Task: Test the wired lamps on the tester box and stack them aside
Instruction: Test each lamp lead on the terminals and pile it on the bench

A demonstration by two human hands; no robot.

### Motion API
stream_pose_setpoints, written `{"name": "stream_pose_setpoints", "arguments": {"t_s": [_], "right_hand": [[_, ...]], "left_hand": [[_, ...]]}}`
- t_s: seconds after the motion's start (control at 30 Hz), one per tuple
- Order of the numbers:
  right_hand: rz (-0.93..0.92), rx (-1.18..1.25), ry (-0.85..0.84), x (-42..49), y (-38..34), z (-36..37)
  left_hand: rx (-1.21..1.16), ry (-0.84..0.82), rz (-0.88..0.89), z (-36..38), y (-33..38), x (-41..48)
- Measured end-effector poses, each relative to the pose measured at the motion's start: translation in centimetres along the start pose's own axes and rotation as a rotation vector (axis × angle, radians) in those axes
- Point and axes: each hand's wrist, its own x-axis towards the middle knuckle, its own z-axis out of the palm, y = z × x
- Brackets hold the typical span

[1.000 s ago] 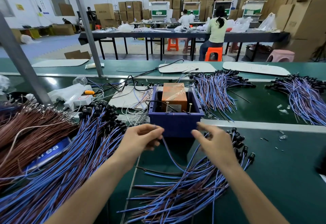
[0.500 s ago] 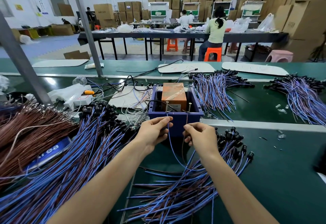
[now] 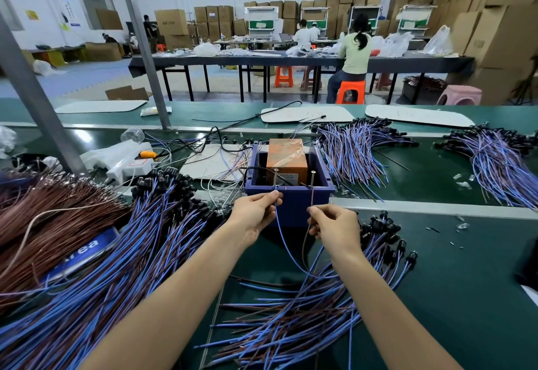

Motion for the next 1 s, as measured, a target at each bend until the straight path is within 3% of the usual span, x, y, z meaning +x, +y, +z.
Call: {"name": "stream_pose_setpoints", "arguments": {"t_s": [0.27, 0.43, 0.57, 0.67, 0.87, 1.0], "right_hand": [[-0.02, 0.023, 0.005, 0.2, 0.1, 0.1], [0.017, 0.084, 0.021, 0.5, 0.3, 0.2], [0.087, 0.225, 0.012, 0.5, 0.1, 0.4], [0.054, 0.142, 0.064, 0.7, 0.4, 0.3], [-0.057, -0.001, 0.185, 1.7, -0.2, -0.4], [-0.109, -0.09, 0.236, 2.5, -0.8, -0.4]], "left_hand": [[-0.01, -0.014, 0.019, -0.1, 0.1, 0.0], [0.201, -0.059, 0.052, -0.4, 0.3, -0.4], [0.322, 0.025, 0.241, -0.4, 0.8, -0.3], [0.574, 0.138, 0.423, -0.6, 1.1, 0.1], [0.933, 0.202, 0.682, -0.7, 1.5, 0.4], [1.007, 0.185, 0.773, -0.4, 2.0, 0.6]]}}
